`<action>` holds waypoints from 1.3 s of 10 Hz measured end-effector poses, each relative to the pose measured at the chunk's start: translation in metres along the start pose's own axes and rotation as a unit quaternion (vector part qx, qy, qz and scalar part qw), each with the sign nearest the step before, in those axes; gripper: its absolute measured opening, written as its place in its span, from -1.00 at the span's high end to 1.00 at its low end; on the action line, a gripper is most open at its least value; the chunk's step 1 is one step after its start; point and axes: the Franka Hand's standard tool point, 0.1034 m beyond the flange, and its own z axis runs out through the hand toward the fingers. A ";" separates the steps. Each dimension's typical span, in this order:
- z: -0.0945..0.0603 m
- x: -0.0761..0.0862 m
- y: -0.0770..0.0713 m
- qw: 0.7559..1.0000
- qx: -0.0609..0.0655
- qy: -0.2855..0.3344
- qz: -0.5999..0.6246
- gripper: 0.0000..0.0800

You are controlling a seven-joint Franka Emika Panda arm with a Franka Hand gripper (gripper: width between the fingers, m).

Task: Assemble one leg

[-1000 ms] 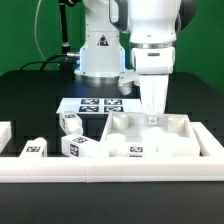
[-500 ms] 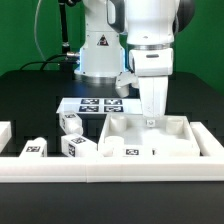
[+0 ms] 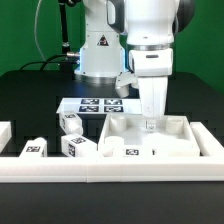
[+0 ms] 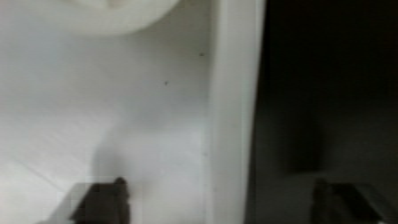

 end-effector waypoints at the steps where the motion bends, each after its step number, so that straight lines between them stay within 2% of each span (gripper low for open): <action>1: -0.009 0.001 0.000 1.000 0.002 -0.005 0.013 -0.51; 2: -0.020 0.000 0.004 1.000 -0.001 -0.008 0.012 -0.59; 3: -0.033 -0.003 0.007 1.000 0.009 -0.017 0.017 -0.59; 4: -0.050 -0.004 0.015 0.999 0.013 -0.025 0.020 -0.62; 5: -0.064 -0.004 0.023 0.999 0.006 -0.027 0.024 -0.62; 6: -0.069 -0.003 0.026 0.999 0.000 -0.027 0.035 -0.62; 10: -0.067 -0.008 0.027 0.999 0.002 -0.027 0.034 -0.62; 12: -0.070 -0.056 0.043 0.998 0.001 -0.035 0.045 -0.62; 13: -0.070 -0.074 0.048 0.999 -0.002 -0.035 0.033 -0.62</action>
Offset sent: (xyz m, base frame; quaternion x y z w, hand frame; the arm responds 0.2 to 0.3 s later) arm 0.0195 -0.0218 0.0544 0.0271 -0.0710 0.0128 0.9970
